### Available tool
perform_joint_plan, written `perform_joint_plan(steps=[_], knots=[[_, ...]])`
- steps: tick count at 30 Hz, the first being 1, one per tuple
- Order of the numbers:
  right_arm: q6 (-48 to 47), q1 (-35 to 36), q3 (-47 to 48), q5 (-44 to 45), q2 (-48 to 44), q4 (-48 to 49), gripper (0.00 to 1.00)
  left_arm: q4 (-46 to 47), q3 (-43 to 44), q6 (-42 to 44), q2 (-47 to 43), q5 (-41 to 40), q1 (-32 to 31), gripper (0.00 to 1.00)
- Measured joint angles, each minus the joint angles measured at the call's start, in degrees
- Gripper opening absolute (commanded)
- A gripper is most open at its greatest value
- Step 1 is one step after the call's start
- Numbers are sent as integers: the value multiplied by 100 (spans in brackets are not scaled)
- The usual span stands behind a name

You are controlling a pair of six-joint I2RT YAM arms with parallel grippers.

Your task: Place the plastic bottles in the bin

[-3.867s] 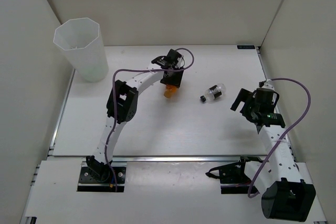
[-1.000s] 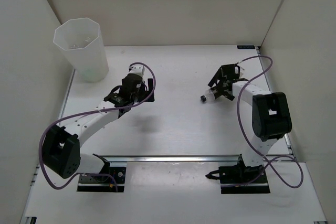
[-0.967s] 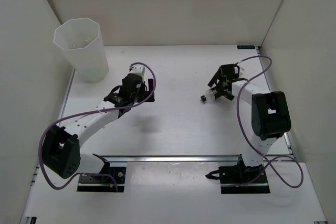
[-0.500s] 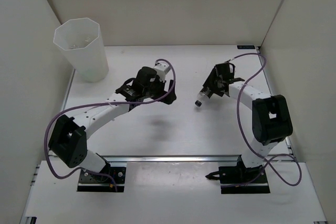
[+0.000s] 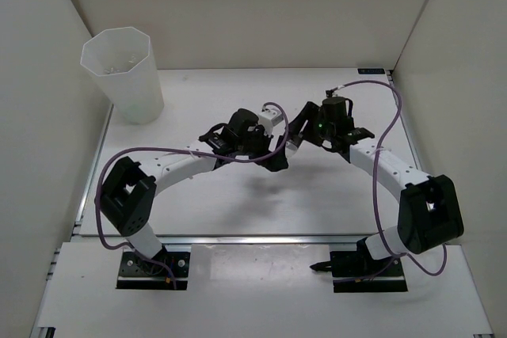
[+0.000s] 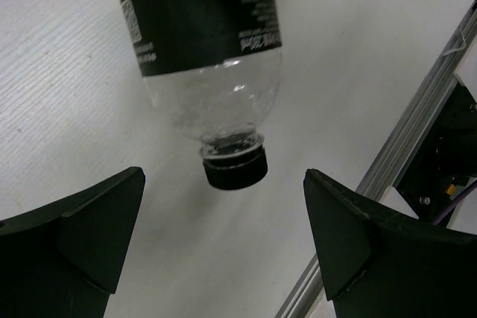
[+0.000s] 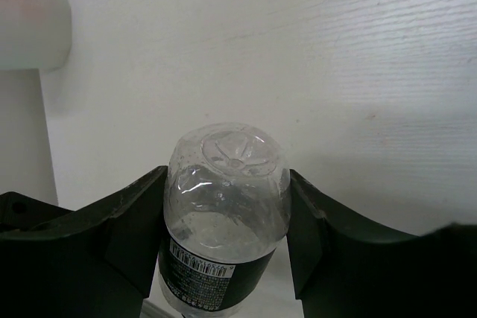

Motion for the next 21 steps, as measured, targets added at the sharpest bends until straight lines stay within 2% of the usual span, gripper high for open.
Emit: perform_joint_plan(steps=[7,10,12,16,18,19,20,21], knots=[[251,122,-105,-474,-7,105,21,267,44,-24,87,-295,-249,99],[313,186,-111,-562,-13,164,21,297,63,-92,291,-354,-264,76],[358,203,-181,-627,-59,262,22,284,61,-127,426,-415,-260,48],[487,199,-361,-688,-155,431,25,317,61,-256,457,-461,-258,17],[498,192,-369,-686,-179,496,33,345,59,-251,424,-496,-254,9],[505,175,-369,-710,-186,516,43,341,42,-262,391,-529,-254,6],[514,168,-369,-741,-197,549,59,341,26,-260,352,-553,-240,4],[525,166,-369,-776,-205,597,67,341,13,-262,306,-573,-227,2]])
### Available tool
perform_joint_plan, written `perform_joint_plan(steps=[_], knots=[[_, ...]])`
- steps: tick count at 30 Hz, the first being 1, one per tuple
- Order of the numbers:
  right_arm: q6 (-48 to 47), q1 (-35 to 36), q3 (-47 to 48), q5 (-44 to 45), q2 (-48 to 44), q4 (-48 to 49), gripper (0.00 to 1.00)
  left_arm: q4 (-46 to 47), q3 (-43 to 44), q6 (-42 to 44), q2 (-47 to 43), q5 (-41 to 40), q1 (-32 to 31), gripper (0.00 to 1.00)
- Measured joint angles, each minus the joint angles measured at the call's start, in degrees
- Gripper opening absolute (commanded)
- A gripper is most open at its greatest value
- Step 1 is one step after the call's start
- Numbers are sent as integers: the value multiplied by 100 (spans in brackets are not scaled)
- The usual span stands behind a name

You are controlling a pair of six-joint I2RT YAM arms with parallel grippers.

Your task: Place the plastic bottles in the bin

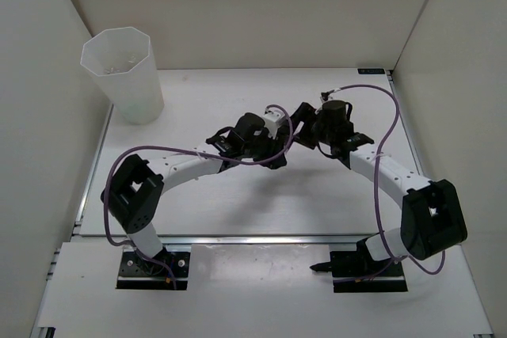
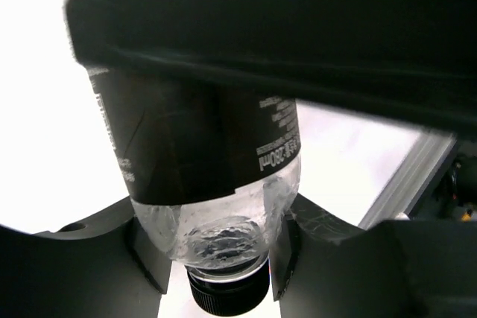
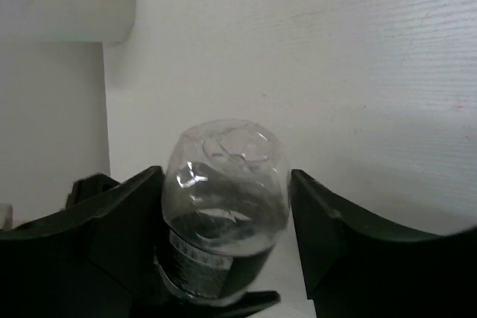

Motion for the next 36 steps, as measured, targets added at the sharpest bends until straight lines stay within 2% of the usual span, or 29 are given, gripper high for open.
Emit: perform_joint_plan(steps=[2,9,13,16,20,24,28,30,31,32,33,34,36], knots=[[-20,-20,0,-107,-35,107,99,-24,-33,-28,-105,-85,61,0],[-286,-409,79,-463,-310,214,99,-87,-55,-61,-658,-986,800,0],[-501,-907,127,-520,-586,103,99,-280,450,107,-850,-2033,1445,0],[-713,-1231,114,-461,-929,-85,99,-214,1082,306,-887,-2752,2070,0],[-881,-1886,-149,-431,-1626,-369,99,-133,2354,614,-581,-3589,2927,0],[-957,-2763,-509,-376,-2245,-732,99,-15,3919,966,234,-4487,3495,0],[-1134,-3003,-525,-219,-2459,-1220,99,-133,4918,940,1080,-4865,3912,0],[-1196,-3060,-525,-184,-2498,-1386,100,-310,5180,809,1427,-4959,4113,5],[-1213,-3091,-525,-186,-2505,-1458,99,-422,5307,743,1596,-5007,4205,14],[-1228,-3123,-525,-181,-2503,-1528,99,-509,5414,675,1762,-5058,4286,38],[-1235,-3161,-525,-181,-2503,-1591,99,-595,5484,616,1886,-5104,4354,56],[-1246,-3200,-525,-184,-2500,-1657,100,-658,5521,573,1989,-5134,4426,95],[-1274,-3228,-525,-181,-2472,-1711,99,-791,5552,472,2131,-5182,4529,99]])
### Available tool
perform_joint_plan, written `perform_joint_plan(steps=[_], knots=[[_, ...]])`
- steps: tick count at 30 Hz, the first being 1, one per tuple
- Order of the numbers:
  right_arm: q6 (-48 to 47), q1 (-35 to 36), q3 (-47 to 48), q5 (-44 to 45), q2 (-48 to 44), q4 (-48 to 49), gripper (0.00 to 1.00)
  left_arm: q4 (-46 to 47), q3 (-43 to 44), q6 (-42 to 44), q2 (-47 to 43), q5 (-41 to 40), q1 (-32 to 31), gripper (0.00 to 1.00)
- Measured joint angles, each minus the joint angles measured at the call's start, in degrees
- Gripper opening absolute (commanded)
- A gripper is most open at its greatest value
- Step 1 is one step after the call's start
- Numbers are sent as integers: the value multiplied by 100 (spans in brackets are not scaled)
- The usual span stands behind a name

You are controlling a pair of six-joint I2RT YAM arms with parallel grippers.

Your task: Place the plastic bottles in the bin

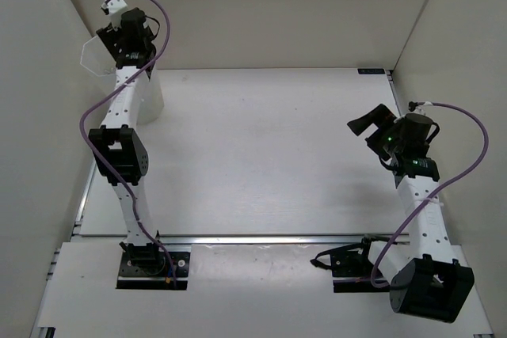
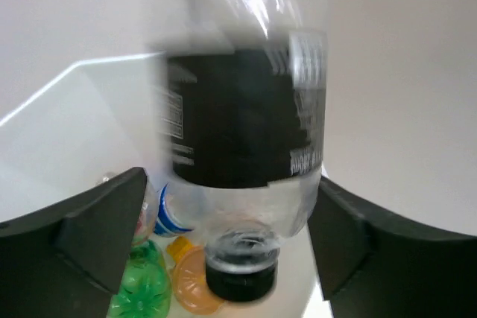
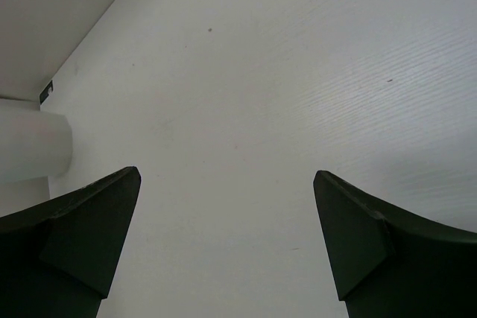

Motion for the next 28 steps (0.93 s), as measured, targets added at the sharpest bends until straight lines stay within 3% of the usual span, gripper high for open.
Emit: perform_joint_plan(steps=[8,12,19,22,28], knots=[[-157,184,90,52,260,-328,99,-120,-431,-153,-328,203,-144,98],[-426,199,289,107,278,-649,99,-492,-892,-299,-1005,839,-367,98],[-1342,195,892,592,713,-1888,99,-1141,-3838,-664,-3517,2094,-1464,99],[-1663,157,879,778,785,-2341,99,-1447,-5145,-848,-4159,2632,-1950,99],[-1934,59,479,789,146,-2450,100,-2358,-7149,-1412,-4896,3018,-1886,98]])
